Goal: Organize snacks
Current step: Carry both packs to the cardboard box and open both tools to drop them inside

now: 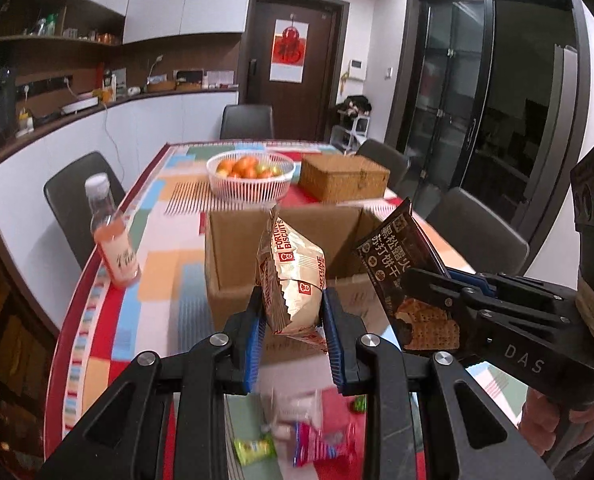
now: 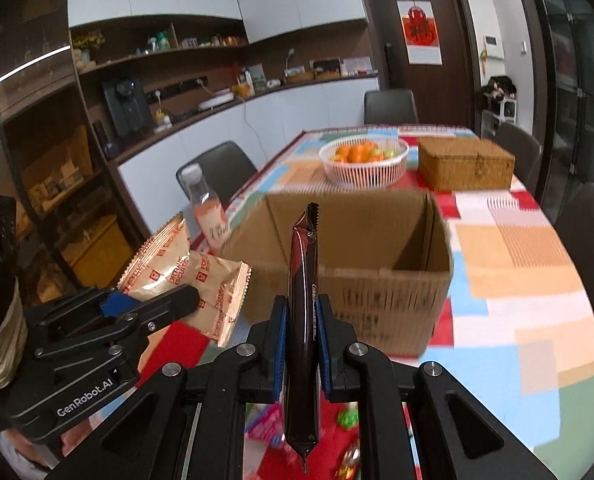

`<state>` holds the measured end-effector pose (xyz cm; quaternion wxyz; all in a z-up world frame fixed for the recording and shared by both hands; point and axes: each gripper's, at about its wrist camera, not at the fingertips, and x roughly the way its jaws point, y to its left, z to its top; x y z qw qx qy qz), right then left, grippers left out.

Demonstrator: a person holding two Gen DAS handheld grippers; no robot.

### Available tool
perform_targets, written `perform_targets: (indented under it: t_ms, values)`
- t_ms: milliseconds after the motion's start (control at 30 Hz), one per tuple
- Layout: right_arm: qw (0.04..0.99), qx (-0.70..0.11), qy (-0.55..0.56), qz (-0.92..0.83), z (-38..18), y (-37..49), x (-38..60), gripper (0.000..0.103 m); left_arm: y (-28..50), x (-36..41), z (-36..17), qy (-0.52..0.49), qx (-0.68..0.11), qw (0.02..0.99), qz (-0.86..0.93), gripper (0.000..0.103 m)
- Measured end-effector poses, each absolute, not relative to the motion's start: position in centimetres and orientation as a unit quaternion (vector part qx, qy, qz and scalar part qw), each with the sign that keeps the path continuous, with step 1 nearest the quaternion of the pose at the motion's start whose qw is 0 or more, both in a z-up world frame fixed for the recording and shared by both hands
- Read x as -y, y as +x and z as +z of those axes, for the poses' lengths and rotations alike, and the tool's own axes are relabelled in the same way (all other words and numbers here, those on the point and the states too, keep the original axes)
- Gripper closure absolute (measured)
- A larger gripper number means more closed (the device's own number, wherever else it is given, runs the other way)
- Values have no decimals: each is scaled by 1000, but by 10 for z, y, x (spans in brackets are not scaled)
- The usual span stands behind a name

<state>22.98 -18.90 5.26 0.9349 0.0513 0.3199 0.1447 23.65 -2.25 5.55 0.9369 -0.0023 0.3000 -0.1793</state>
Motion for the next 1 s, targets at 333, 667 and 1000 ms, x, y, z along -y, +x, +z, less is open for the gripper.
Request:
perform_targets:
  t_ms: [333,667,1000]
  values:
    - [945,-292,58,138,82,275,195,88,290,34,83,18,-281,943,-177,75]
    - [939,-323,46,104,73,339,205,88,357,42,62,24,-336,927,-164,75]
    - [922,-374,53,81,41,379,214,88,380,54,31,33,-380,912,-150,64]
